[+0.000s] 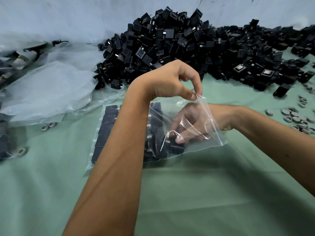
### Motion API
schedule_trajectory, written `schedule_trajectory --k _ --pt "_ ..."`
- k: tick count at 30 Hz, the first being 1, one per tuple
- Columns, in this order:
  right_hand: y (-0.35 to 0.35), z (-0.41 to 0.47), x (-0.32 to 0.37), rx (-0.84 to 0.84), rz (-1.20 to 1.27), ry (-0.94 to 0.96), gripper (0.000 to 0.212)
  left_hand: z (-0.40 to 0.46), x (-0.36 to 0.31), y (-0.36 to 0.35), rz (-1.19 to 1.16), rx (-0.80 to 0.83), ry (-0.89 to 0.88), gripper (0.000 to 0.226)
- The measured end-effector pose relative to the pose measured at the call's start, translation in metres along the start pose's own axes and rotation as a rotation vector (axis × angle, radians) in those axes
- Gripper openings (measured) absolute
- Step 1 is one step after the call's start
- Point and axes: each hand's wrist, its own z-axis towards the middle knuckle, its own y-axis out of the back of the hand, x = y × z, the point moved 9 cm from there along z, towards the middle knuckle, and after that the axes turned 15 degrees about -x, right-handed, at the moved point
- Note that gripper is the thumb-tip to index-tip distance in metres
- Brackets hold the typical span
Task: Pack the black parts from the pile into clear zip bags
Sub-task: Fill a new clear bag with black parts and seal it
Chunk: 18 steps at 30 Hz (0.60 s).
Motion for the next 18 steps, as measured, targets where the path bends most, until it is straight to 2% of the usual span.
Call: schedule_trajectory --k 4,10,13,18 --pt "-0.0038 0.0011 0.0087 -0.003 -0.125 0.084 0.037 0.0002 -0.0002 -0.0001 -0.004 -0.001 0.001 0.018" --pt "-0.0017 -0.0010 0.0068 0.034 -0.075 0.075 0.024 -0.0002 0.0008 -0.0006 0.002 -0.003 0.005 0.017" --pt "-0.0056 -0.0015 0.0064 0.083 -0.012 0.045 0.024 0.0000 -0.0007 -0.0010 -0.002 -0.006 -0.002 0.017" --pt "-0.0061 0.0011 0.0046 0.060 -0.023 0.019 0.025 0.0011 0.0023 -0.0023 0.006 -0.006 0.014 0.017"
